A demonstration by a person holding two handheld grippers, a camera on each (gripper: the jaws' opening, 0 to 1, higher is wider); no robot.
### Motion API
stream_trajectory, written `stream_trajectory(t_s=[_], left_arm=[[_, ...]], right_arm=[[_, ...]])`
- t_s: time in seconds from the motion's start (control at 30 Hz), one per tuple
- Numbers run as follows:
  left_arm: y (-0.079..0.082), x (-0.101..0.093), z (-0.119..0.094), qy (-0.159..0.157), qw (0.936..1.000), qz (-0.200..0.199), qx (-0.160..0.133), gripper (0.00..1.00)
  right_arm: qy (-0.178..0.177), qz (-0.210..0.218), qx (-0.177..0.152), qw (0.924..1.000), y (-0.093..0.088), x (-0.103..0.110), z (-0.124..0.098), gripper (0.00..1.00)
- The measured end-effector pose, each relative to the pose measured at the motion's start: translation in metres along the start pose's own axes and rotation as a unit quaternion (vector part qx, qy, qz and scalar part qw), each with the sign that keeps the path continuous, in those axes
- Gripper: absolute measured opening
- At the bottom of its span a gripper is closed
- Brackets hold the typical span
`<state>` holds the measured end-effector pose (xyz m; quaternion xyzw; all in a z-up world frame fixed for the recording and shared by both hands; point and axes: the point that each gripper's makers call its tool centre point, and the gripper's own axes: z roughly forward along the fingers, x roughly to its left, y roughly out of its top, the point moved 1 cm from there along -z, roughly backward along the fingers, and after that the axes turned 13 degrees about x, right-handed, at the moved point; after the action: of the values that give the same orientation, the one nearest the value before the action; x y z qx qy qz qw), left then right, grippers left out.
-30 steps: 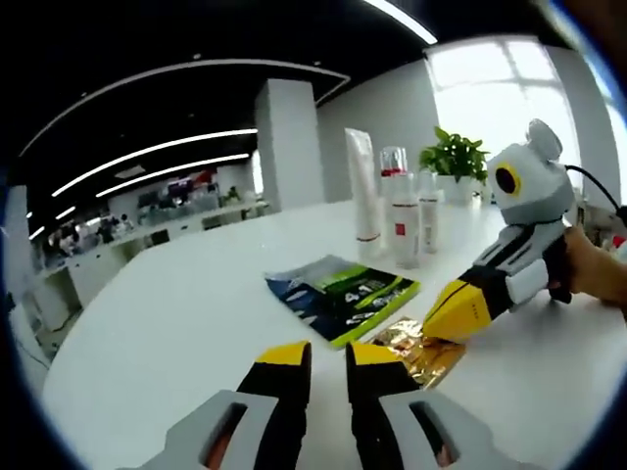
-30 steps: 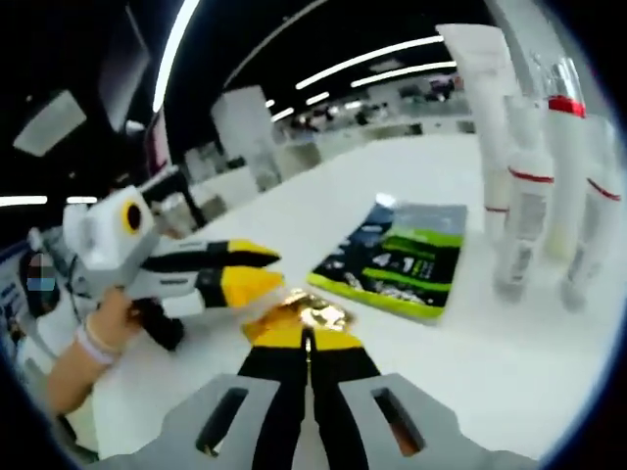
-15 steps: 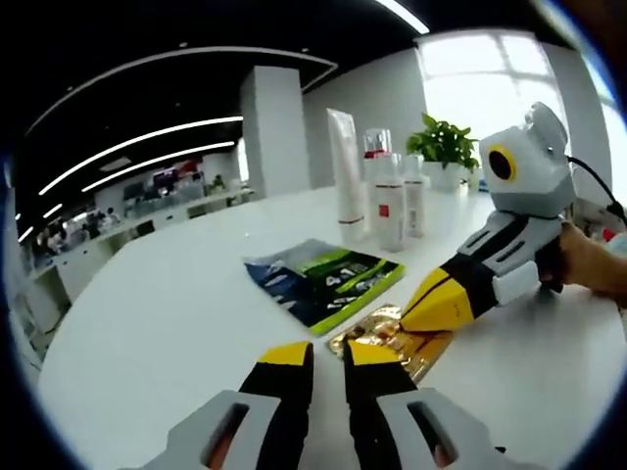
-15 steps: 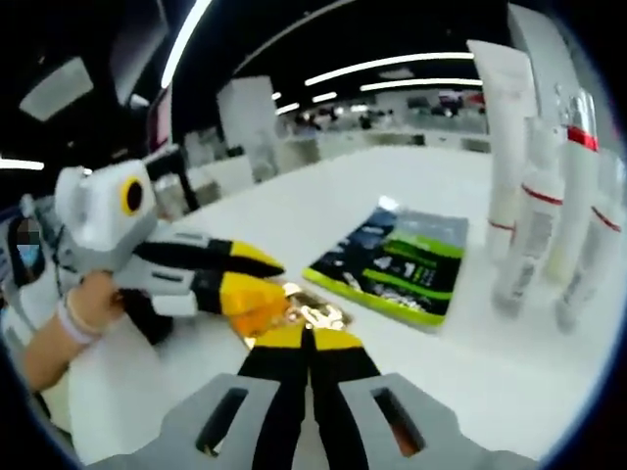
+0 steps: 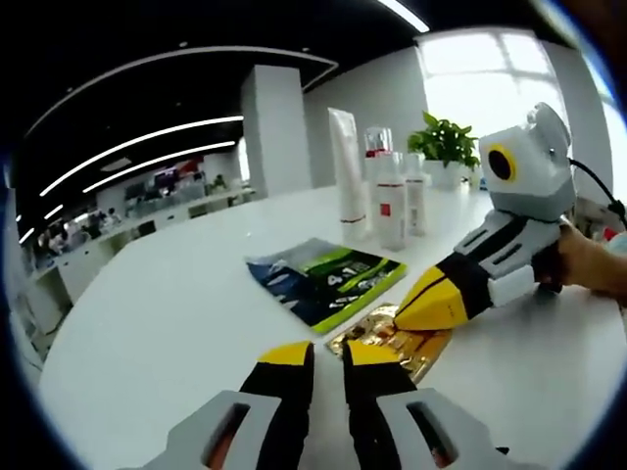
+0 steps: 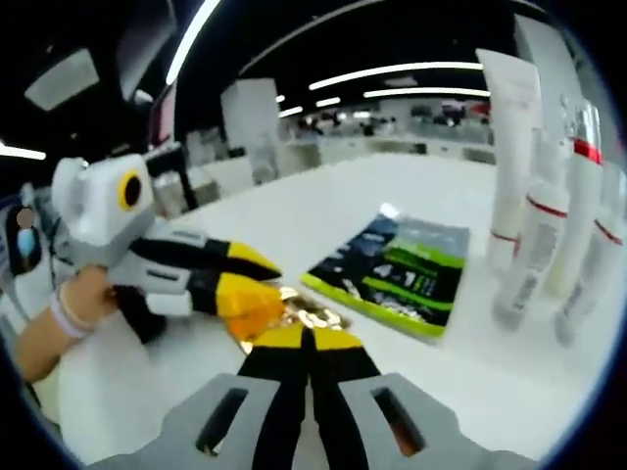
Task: Arrange the skincare products in the storage area until every visible bottle or jar stands upright without overlapping.
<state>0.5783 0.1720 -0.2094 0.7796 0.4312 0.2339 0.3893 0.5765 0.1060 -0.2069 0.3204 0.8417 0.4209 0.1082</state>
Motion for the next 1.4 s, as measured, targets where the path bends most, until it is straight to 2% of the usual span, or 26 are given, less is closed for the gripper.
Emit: stream_trajectory(t_s=[0.07,0.13,0.2,0.3,0.43,0.47,0.53,0.57,0.67,0.77,0.8,0.87,1.0,1.07,1.13,1.27,1.4], left_arm=[[0.004,0.003,-0.001,0.000,0.9999,-0.007,-0.009,0.27],[0.012,0.005,-0.002,-0.005,0.9994,-0.018,-0.030,0.40],[0.016,0.011,-0.003,0.005,0.9989,-0.025,-0.040,0.53],[0.022,0.019,-0.006,0.025,0.9977,-0.027,-0.057,0.59],[0.032,0.016,-0.012,0.024,0.9957,-0.012,-0.089,0.68],[0.034,0.014,-0.012,0.020,0.9952,-0.013,-0.095,0.75],[0.036,0.012,-0.013,0.015,0.9948,-0.013,-0.100,0.79],[0.036,0.011,-0.013,0.014,0.9947,-0.011,-0.101,0.79],[0.036,0.006,-0.015,0.003,0.9941,-0.006,-0.108,0.82],[0.041,-0.002,-0.014,-0.028,0.9910,-0.023,-0.129,1.00],[0.041,-0.002,-0.015,-0.032,0.9909,-0.023,-0.128,0.97],[0.043,-0.003,-0.014,-0.035,0.9902,-0.026,-0.133,0.98],[0.041,-0.005,-0.010,-0.037,0.9912,-0.024,-0.125,0.97],[0.042,-0.005,-0.012,-0.042,0.9905,-0.029,-0.128,0.97],[0.045,-0.007,-0.018,-0.057,0.9874,-0.044,-0.141,0.97],[0.055,-0.009,-0.026,-0.080,0.9798,-0.068,-0.171,0.96],[0.053,-0.011,-0.025,-0.085,0.9790,-0.076,-0.169,0.94]], right_arm=[[-0.001,-0.014,-0.010,0.9998,0.004,0.001,-0.003,0.01],[-0.002,-0.015,-0.048,0.9987,0.019,0.000,-0.008,0.10],[0.008,-0.008,-0.085,0.9963,0.027,0.002,-0.016,0.23],[0.007,-0.007,-0.089,0.9960,0.029,0.002,-0.021,0.36],[-0.004,-0.005,-0.108,0.9941,0.032,-0.003,-0.030,0.40],[0.001,-0.003,-0.112,0.9937,0.037,-0.004,-0.033,0.42],[0.025,0.004,-0.124,0.9920,0.041,-0.001,-0.040,0.49],[0.040,0.021,-0.138,0.9894,0.047,0.000,-0.046,0.53],[0.079,0.033,-0.181,0.9797,0.061,0.004,-0.073,0.62],[0.087,0.018,-0.216,0.9724,0.070,0.001,-0.097,0.81],[0.084,0.015,-0.215,0.9729,0.066,-0.002,-0.102,0.88],[0.073,0.007,-0.215,0.9738,0.058,-0.010,-0.109,0.93],[0.033,-0.010,-0.182,0.9827,0.030,-0.027,-0.120,0.96],[0.021,-0.013,-0.182,0.9830,0.016,-0.032,-0.133,0.97],[0.008,-0.018,-0.175,0.9845,0.003,-0.041,-0.145,0.98],[-0.056,-0.032,-0.146,0.9871,-0.023,-0.064,-0.163,1.00],[-0.081,-0.063,-0.057,0.9930,-0.068,-0.073,-0.159,1.00]])
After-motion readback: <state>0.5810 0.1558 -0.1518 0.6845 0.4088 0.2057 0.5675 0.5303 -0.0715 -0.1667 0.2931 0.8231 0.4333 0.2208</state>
